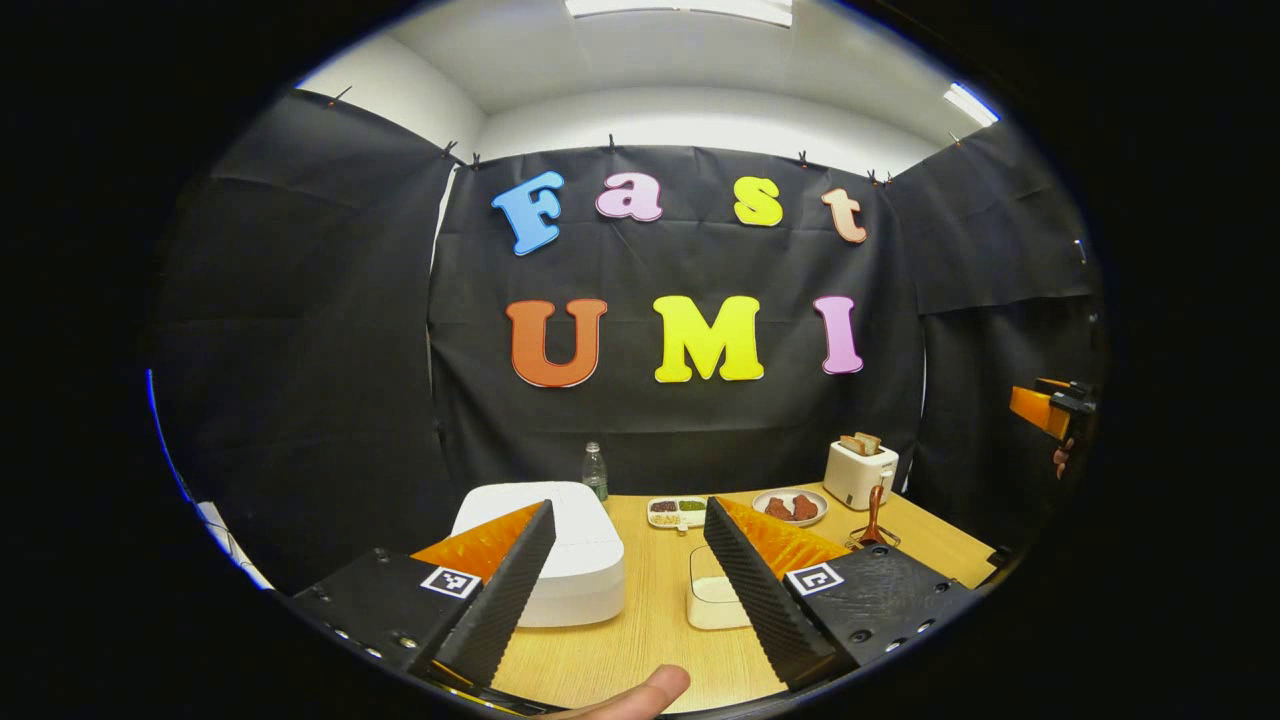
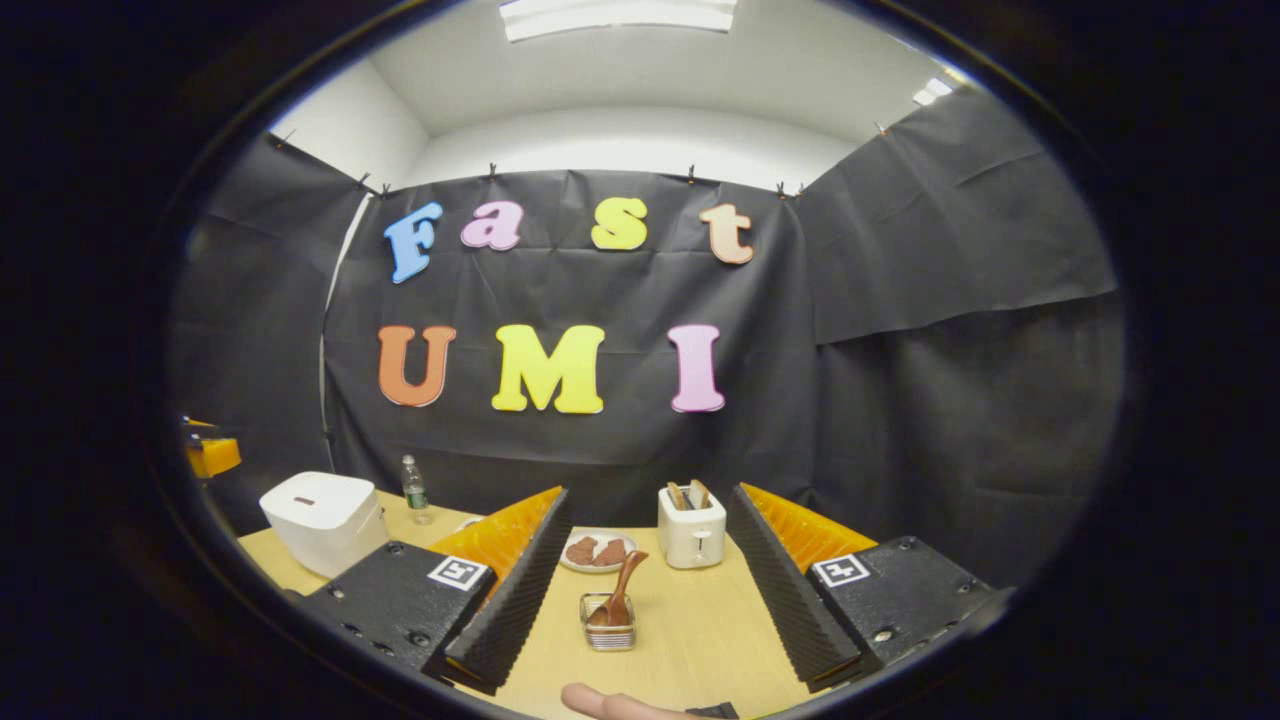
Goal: Close the left gripper, press the button to open the rice cooker; take a wooden spoon from the chopstick holder with the right hand, scoop a spoonful of rice and pour it into the rice cooker, then put the wooden spoon back into the chopstick holder.
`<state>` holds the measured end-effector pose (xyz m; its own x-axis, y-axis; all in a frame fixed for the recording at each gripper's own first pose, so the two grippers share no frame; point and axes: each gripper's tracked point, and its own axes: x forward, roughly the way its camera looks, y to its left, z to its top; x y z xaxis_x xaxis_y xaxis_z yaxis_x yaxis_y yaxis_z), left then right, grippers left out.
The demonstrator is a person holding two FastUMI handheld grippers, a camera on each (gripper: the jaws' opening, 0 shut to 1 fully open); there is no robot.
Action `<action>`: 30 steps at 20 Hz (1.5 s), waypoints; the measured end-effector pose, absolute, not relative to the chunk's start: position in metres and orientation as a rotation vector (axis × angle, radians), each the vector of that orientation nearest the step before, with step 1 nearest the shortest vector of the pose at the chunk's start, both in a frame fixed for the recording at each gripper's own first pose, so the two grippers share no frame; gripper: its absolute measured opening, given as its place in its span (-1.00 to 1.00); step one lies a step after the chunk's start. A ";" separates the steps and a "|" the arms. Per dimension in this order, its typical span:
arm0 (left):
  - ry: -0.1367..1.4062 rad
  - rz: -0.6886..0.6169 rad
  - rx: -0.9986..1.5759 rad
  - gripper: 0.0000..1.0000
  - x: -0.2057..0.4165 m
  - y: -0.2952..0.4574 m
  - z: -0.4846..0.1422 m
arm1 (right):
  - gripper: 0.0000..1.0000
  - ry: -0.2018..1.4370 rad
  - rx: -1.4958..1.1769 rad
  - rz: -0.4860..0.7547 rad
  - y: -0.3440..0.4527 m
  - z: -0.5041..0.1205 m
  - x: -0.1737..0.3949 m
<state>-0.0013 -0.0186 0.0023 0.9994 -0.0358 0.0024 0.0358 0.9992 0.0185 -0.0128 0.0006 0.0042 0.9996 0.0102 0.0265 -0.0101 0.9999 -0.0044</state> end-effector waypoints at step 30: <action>0.005 -0.042 -0.005 0.91 0.012 -0.025 -0.008 | 1.00 -0.028 0.012 0.023 -0.007 -0.016 -0.006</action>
<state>0.0124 -0.0250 -0.0077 0.9991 -0.0415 -0.0050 0.0415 0.9991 -0.0054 -0.0055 -0.0073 -0.0157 0.9993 0.0227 0.0281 -0.0231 0.9997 0.0117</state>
